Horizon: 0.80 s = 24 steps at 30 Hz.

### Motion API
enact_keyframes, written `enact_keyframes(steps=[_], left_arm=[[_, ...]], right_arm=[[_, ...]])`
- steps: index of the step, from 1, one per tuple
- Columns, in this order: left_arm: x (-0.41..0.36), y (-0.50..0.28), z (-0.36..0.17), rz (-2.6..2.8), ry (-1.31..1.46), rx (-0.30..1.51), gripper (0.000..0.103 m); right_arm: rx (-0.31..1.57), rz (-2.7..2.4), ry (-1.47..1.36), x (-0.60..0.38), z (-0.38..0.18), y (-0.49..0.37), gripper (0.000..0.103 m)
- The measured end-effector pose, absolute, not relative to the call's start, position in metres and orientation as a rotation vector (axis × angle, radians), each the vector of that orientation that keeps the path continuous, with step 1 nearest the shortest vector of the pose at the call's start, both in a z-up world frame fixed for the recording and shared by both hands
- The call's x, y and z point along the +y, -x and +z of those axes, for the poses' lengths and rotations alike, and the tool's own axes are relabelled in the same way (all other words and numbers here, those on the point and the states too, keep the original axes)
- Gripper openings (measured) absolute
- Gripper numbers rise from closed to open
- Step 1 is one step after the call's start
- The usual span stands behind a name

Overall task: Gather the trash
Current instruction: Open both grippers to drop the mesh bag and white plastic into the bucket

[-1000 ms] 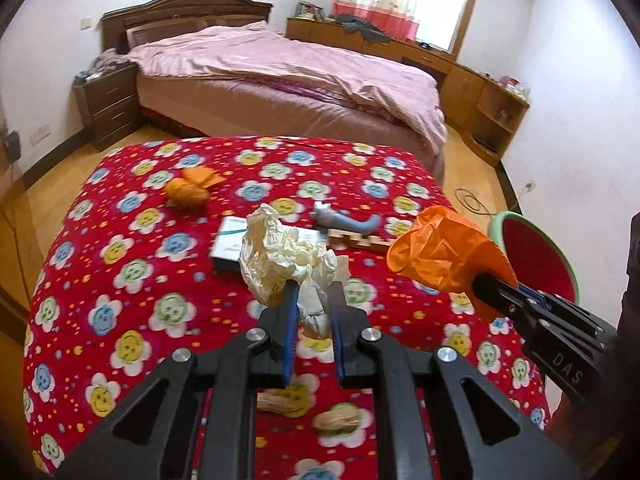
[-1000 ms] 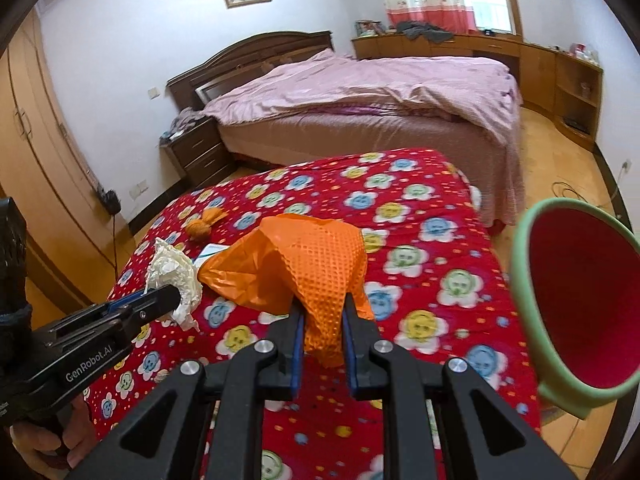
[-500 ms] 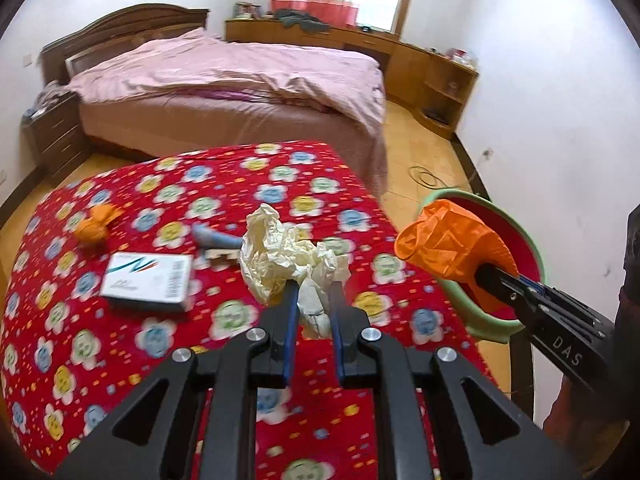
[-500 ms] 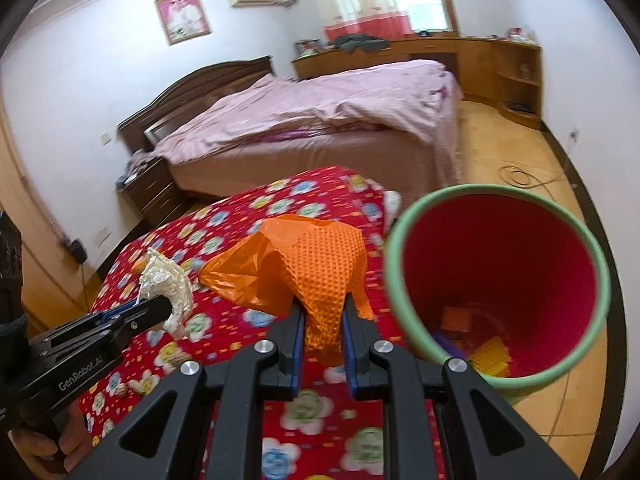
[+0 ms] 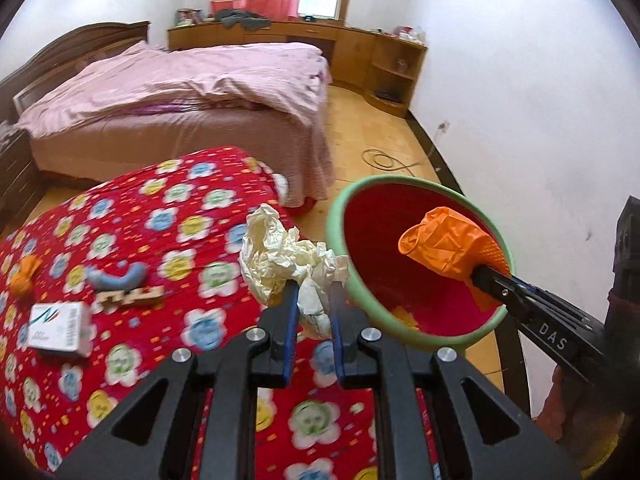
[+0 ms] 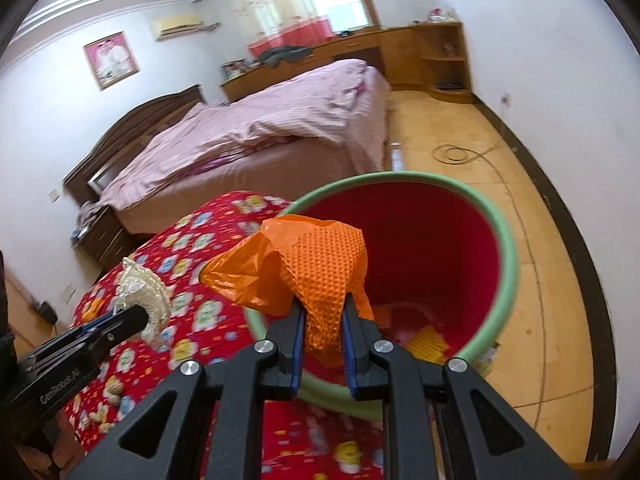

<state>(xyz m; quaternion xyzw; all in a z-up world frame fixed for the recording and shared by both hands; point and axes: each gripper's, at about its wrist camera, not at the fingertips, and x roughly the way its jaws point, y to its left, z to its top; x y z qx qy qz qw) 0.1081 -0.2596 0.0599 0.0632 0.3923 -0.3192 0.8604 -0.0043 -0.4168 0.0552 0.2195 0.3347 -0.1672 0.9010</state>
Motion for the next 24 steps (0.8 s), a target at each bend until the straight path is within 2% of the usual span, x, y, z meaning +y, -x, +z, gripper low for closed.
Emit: enact_keyframes(steps=[8, 10, 18, 21, 23, 24], left_arm=[[-0.303, -0.105, 0.048, -0.742, -0.177, 0.833, 0.014], [-0.311, -0.104, 0.044, -0.755, -0.188, 0.841, 0.014], [-0.335, -0.101, 0.033, -0.807, -0.200, 0.864, 0.014], [-0.339, -0.102, 0.032, -0.818, -0.192, 0.886, 0.021], [-0.339, -0.101, 0.032, -0.812, -0.192, 0.887, 0.033], [-0.338, -0.101, 0.032, -0.807, -0.192, 0.884, 0.036]], right_arm=[[0.689, -0.435, -0.523, -0.454, 0.040, 0.020, 0.024], [0.681, -0.445, -0.534, -0.458, 0.038, 0.024, 0.030], [0.640, -0.460, -0.552, -0.465, 0.042, 0.038, 0.033], [0.635, -0.471, -0.559, -0.468, 0.041, 0.045, 0.035], [0.635, -0.474, -0.562, -0.468, 0.041, 0.047, 0.036], [0.637, -0.475, -0.564, -0.467, 0.041, 0.048, 0.036]])
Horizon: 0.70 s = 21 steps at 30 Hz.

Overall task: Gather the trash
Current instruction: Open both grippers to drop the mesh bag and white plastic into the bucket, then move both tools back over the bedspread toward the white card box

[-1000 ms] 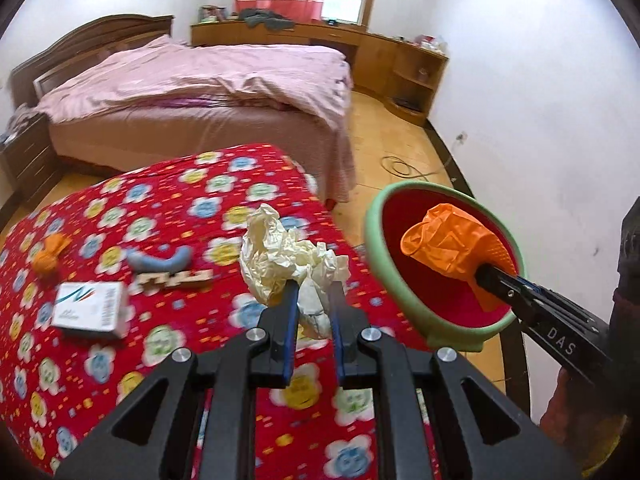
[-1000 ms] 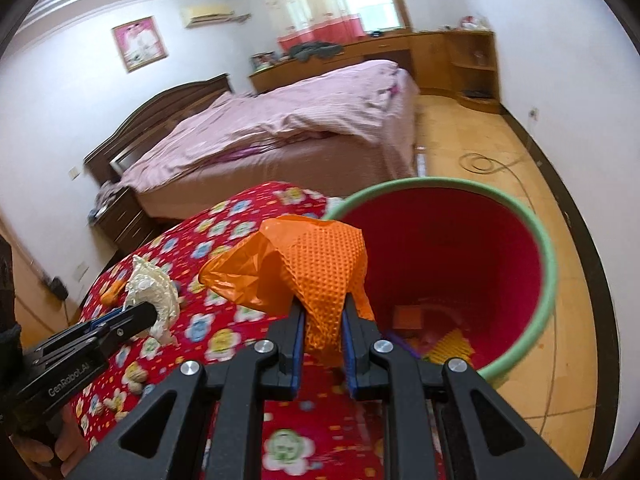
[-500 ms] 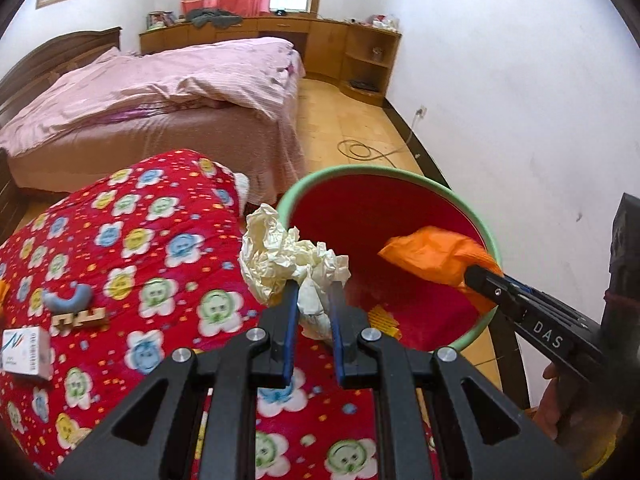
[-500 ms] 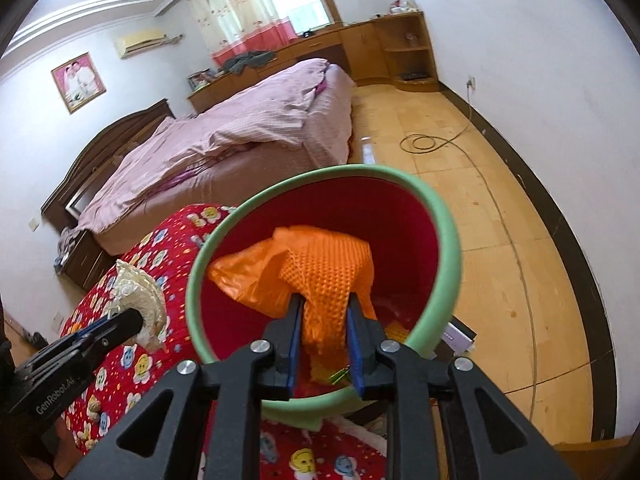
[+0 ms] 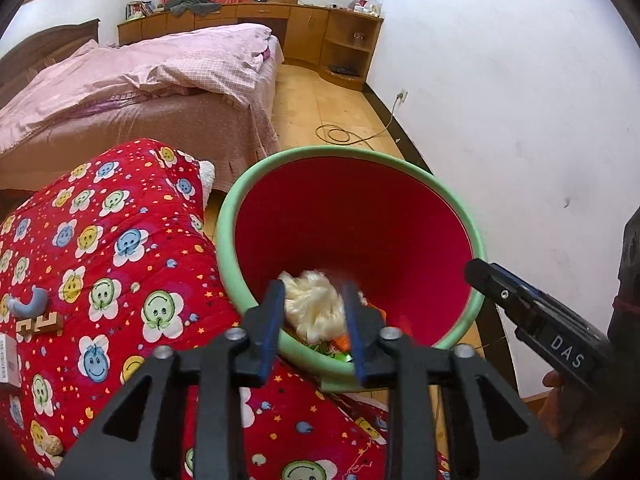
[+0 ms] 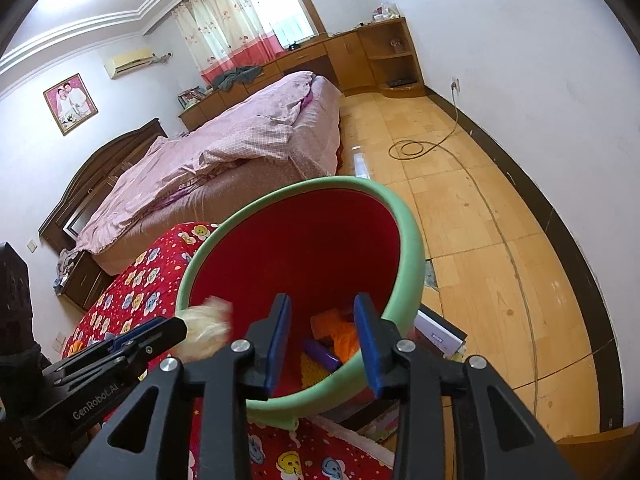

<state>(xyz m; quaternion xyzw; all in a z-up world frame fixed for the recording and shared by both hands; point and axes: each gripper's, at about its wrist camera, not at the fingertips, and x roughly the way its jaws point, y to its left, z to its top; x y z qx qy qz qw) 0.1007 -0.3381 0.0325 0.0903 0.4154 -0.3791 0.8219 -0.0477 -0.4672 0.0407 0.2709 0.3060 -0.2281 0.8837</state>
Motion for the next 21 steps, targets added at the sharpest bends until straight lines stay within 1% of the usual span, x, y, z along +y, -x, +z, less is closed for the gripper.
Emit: enact_keyframes(steps=[1, 3, 8, 21], left_arm=[[-0.337, -0.100, 0.033, -0.799, -0.193, 0.882, 0.037], [-0.333, -0.100, 0.034, -0.790, -0.189, 0.883, 0.038], [-0.316, -0.102, 0.037, -0.754, -0.171, 0.880, 0.038], [-0.239, -0.126, 0.042, -0.599, -0.074, 0.888, 0.038]], right_arm=[[0.639, -0.474, -0.566, -0.466, 0.040, 0.049, 0.037], [0.642, -0.470, -0.570, -0.466, 0.039, 0.048, 0.039], [0.643, -0.455, -0.574, -0.459, 0.038, 0.047, 0.050], [0.676, -0.366, -0.531, -0.419, 0.043, 0.025, 0.058]])
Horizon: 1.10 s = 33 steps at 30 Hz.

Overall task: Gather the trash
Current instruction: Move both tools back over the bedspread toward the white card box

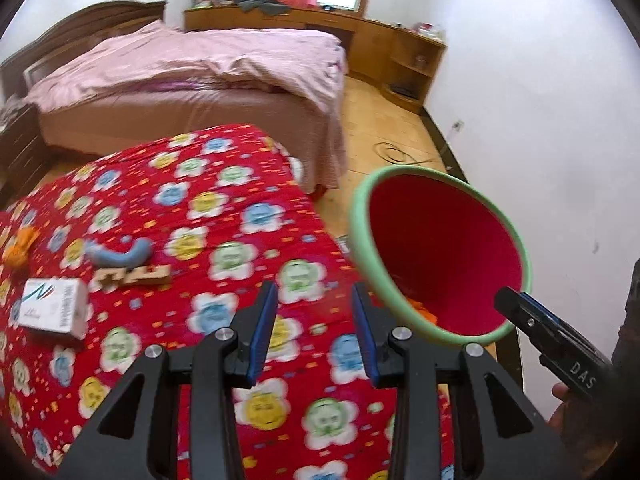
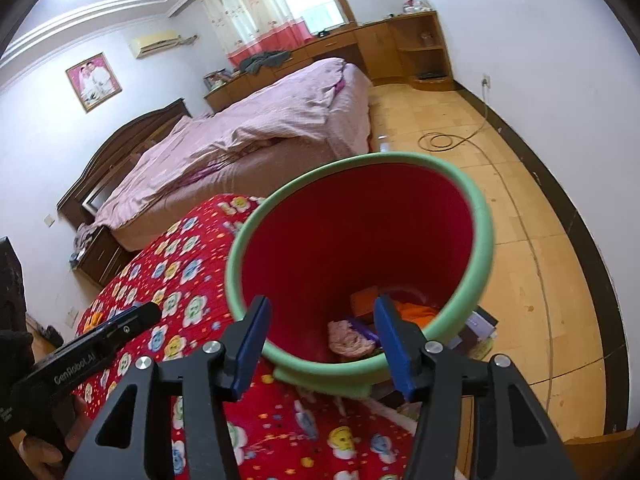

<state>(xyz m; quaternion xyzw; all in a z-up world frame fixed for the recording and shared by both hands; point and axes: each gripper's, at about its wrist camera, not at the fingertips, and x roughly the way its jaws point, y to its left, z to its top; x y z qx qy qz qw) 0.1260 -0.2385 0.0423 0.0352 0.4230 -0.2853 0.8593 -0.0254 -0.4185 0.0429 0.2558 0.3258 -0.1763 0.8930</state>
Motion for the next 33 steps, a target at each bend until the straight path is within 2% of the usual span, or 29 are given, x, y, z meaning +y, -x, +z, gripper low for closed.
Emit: enact_keyframes(steps=[33], left_arm=[[-0.058, -0.184, -0.001, -0.202, 0.166, 0.993, 0.038]], right_arm=[[0.785, -0.154, -0.408, -0.321, 0.038, -0.051, 0.062]])
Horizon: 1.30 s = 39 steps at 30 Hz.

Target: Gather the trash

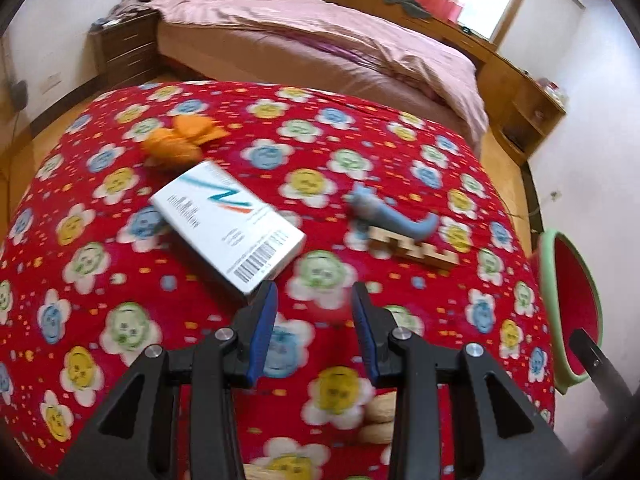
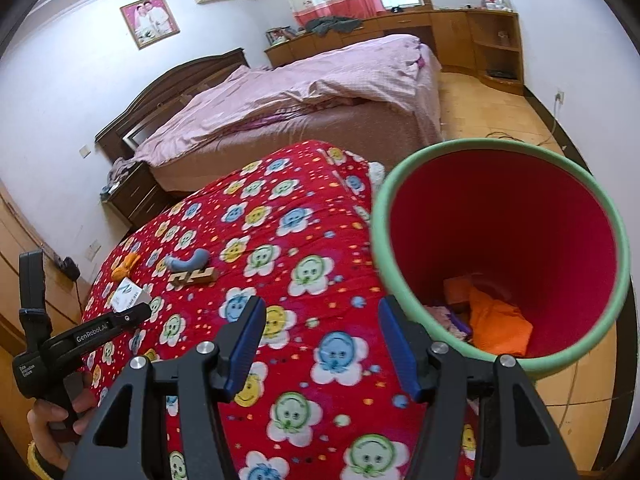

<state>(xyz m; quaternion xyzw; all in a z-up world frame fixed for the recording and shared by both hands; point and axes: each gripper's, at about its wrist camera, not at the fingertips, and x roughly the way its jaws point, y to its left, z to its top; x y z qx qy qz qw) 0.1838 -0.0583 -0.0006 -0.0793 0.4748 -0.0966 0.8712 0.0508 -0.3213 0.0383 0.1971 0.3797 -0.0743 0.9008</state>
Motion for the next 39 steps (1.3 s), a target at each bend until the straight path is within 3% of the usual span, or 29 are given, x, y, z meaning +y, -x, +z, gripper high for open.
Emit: enact_keyframes(steps=[18, 22, 34, 39], left_arm=[[0.010, -0.183, 0.005, -0.061, 0.211, 0.967, 0.038], [0.012, -0.184, 0.012, -0.068, 0.185, 0.936, 0.053], [0.004, -0.224, 0.001, -0.083, 0.106, 0.962, 0.058], [0.002, -0.234, -0.007, -0.085, 0.099, 0.977, 0.059]], right_arm=[[0.824, -0.089, -0.371, -0.287, 0.033, -0.075, 0.062], [0.835, -0.078, -0.368, -0.281, 0.030, -0.081, 0.062], [0.868, -0.064, -0.337, -0.262, 0.026, -0.097, 0.062], [0.877, -0.068, -0.333, -0.258, 0.025, -0.106, 0.067]])
